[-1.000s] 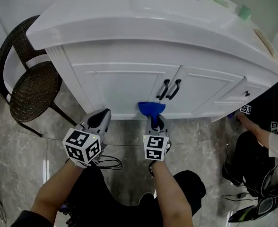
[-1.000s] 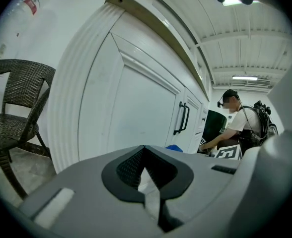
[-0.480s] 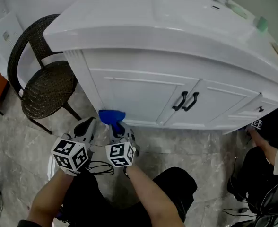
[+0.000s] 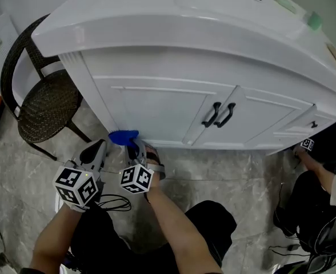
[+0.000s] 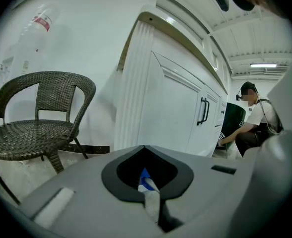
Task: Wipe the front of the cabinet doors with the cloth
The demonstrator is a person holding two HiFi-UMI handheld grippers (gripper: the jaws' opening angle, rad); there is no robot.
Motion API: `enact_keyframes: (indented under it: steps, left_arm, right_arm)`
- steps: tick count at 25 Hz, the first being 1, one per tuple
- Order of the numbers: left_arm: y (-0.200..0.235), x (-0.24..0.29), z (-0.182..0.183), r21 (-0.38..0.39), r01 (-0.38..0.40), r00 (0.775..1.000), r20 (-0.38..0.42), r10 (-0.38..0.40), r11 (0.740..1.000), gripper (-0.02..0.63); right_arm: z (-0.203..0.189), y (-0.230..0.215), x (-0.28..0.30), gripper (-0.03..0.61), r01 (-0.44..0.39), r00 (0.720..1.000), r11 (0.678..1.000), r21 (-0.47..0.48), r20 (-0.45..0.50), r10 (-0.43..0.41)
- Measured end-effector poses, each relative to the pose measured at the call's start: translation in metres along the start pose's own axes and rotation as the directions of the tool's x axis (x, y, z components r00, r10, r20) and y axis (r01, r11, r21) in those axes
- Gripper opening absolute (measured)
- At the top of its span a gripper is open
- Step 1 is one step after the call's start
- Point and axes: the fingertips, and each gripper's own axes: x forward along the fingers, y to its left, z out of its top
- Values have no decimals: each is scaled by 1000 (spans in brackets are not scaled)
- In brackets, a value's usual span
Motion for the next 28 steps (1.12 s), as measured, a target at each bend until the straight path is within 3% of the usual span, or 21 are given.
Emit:
enact_keyframes:
  steps: [7,12,18,24,26,28]
  left_arm:
    - [-51,37,5,9,121,993,-4,-121,993,0]
    - [-83,55,7,18,195,981,-10,-194,981,0]
    - [-111,68,1,19,259,966,-24,-259,966,0]
    - [-107,66,1,14,249,968,-19,-249,968,2]
    - [-99,63,2,10,234,972,-15,-233,972,1]
    - [-90,60,7,14,217,976,-9,-217,976,0]
  right_arm:
    - [-66,-67,-38,44,127,984,986,105,-137,-112]
    - [-110,-118,-76,44,259,948,950,175,-233,-216]
    - [-141,-144,-105,48,314,919,939,142,-293,-263]
    - [-198,-159,-130,48,456,842,839,296,-449,-299]
    - [-195,-147,-123,48,433,852,844,315,-450,-269]
    - [-173,-124,-105,49,361,889,876,319,-400,-221]
